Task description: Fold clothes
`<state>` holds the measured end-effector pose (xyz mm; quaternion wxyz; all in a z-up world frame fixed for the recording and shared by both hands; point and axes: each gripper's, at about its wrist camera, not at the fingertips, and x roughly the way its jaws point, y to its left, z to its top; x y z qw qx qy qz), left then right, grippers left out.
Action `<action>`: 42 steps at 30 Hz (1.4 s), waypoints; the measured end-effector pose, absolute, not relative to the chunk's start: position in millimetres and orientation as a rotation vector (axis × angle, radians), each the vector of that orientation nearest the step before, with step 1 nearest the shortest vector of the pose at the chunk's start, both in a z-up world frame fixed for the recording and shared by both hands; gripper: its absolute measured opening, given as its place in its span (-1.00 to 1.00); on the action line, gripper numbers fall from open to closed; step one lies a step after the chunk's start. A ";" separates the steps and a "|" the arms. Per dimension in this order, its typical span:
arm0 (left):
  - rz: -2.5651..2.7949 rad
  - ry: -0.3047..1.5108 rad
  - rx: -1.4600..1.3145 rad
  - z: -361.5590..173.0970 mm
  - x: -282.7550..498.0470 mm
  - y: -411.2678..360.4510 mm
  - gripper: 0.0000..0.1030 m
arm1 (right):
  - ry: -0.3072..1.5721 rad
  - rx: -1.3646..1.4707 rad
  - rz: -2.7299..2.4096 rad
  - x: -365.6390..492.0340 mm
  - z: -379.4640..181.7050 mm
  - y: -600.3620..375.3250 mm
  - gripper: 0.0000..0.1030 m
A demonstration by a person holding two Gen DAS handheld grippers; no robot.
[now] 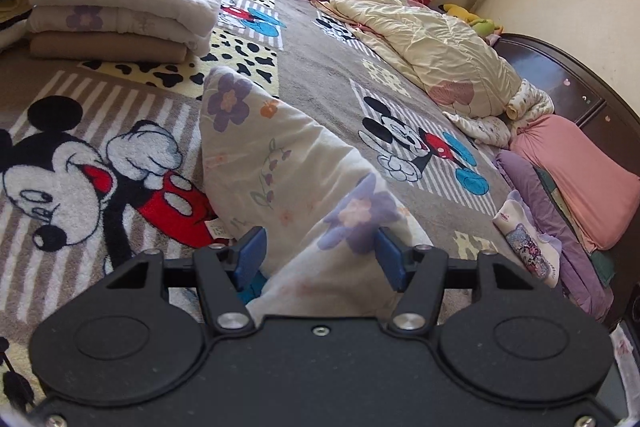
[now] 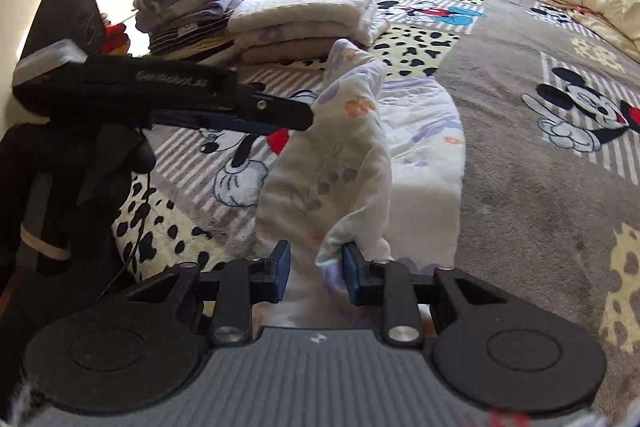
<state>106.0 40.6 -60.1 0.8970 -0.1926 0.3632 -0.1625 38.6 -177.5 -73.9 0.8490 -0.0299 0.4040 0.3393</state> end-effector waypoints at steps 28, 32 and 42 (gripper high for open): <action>-0.172 0.678 -0.460 -45.5 107.9 96.0 0.25 | 0.814 0.199 0.554 -7.4 -54.2 -273.1 0.21; -0.099 0.718 -0.443 -58.7 112.5 97.5 0.24 | 0.887 0.180 0.414 8.4 -94.5 -274.9 0.21; -0.022 0.752 -0.436 -89.5 101.1 110.1 0.24 | 0.989 0.268 0.379 11.9 -151.5 -248.8 -0.27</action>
